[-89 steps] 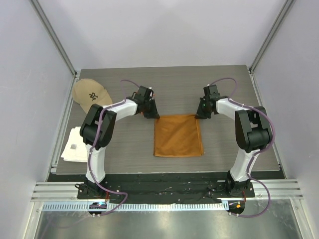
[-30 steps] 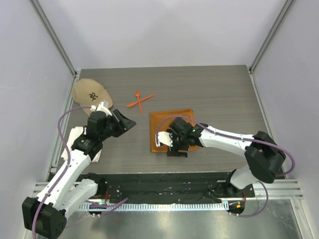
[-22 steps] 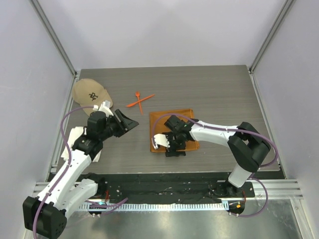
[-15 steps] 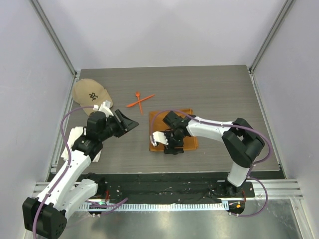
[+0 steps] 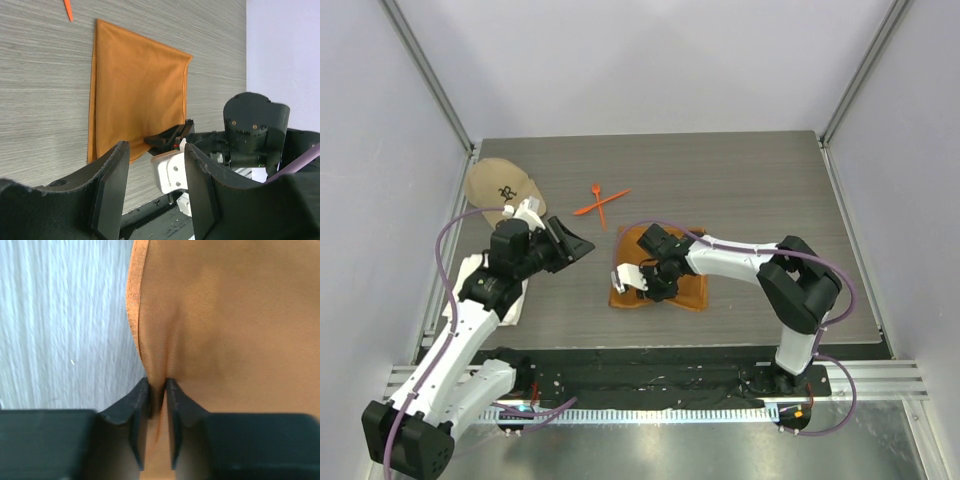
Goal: Fold the napkin into a case and place the utensils inside
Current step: Pick up the lower triangle-folded napkin from the center of the board.
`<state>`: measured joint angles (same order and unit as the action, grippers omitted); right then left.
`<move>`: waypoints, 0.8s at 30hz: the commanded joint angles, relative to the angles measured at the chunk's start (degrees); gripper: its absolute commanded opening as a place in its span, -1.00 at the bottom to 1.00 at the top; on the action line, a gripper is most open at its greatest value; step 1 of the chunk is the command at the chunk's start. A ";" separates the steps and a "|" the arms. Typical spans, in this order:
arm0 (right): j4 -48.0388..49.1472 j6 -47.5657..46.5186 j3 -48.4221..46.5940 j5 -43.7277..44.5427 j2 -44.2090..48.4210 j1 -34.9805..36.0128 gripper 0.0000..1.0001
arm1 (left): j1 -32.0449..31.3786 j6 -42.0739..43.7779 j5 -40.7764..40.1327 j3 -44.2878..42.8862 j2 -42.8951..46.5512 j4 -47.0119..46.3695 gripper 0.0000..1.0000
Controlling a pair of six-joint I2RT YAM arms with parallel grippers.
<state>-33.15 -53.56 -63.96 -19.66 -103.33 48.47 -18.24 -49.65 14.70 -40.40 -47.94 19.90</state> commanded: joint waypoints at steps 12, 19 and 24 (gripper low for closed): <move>1.86 20.07 1.30 -12.14 3.22 2.95 -0.86 | 3.83 6.85 5.25 2.08 -3.46 3.91 0.09; -1.73 16.22 -2.91 -29.25 1.82 -1.87 -0.97 | 3.83 6.23 9.91 3.40 -7.95 2.95 0.23; -3.94 15.24 -4.33 -36.58 0.32 -6.27 -0.97 | 3.83 8.86 11.14 2.78 -12.09 5.24 0.23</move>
<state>-34.61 -36.42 -65.87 -45.52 -102.15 45.12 -14.70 -43.44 22.76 -37.08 -58.35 24.25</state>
